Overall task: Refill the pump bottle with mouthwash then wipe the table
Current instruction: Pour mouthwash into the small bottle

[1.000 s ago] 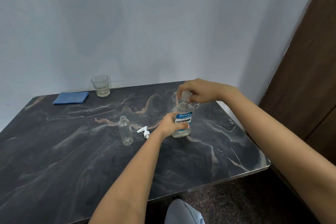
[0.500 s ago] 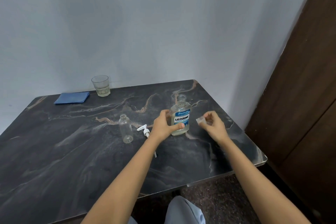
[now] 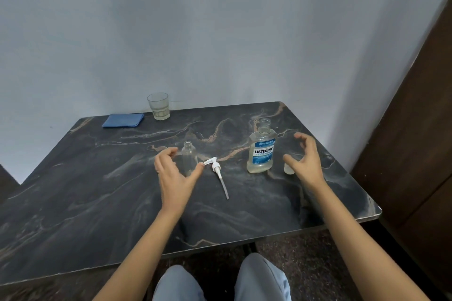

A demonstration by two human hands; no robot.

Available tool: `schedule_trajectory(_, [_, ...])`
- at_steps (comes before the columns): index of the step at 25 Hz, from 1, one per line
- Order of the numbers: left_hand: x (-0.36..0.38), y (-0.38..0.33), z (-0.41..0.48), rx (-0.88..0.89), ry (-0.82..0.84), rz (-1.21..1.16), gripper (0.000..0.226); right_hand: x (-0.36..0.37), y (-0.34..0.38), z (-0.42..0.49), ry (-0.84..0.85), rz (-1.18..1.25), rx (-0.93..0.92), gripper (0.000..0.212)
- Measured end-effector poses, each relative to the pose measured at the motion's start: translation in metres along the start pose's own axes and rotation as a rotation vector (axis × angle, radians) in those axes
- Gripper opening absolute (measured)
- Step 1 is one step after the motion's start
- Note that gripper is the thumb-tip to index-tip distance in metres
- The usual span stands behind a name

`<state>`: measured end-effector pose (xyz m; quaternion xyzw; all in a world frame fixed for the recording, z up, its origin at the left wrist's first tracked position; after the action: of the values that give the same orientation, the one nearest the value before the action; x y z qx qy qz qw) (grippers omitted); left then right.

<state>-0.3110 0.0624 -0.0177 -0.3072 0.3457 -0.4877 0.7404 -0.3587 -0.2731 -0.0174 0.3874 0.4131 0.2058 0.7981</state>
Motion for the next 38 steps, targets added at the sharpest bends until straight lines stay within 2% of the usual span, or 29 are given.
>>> schedule_trajectory(3, [0.003,0.029,0.012,-0.263,0.177,-0.054,0.088,0.021,0.02,0.01,0.27,0.102,0.005,0.066])
schedule_trajectory(6, [0.016,0.041,0.016,-0.331,0.28,-0.16,0.082,0.042,0.027,0.01,0.412,0.149,0.032,0.057])
schedule_trajectory(9, [0.019,0.05,0.021,-0.355,0.271,-0.185,0.049,0.056,0.028,0.005,0.318,0.229,0.085,0.05])
schedule_trajectory(12, [0.019,0.054,0.019,-0.375,0.272,-0.211,0.036,0.063,0.031,-0.003,0.244,0.23,0.077,0.046])
schedule_trajectory(15, [0.018,0.054,0.015,-0.377,0.268,-0.242,0.037,0.068,0.045,-0.007,0.215,0.154,0.012,0.048])
schedule_trajectory(22, [0.021,0.058,0.012,-0.394,0.257,-0.266,0.04,0.098,0.096,-0.011,0.288,-0.185,-0.221,0.056])
schedule_trajectory(29, [0.021,0.058,0.011,-0.407,0.256,-0.271,0.043,0.113,0.114,-0.003,0.309,-0.452,-0.326,0.061])
schedule_trajectory(38, [0.021,0.06,0.011,-0.412,0.26,-0.255,0.045,0.114,0.126,0.0,0.304,-0.522,-0.363,0.063])
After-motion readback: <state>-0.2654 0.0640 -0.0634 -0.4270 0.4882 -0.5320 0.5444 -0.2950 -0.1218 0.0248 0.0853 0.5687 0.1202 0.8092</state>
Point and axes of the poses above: each hand's wrist, its own z-axis towards the middle knuckle, its own x-axis out of the palm, y = z × x, the point moved 4 cm from there along z, towards the middle knuckle, and after that the axes turned 9 degrees about -z, right-handed, at the moved point
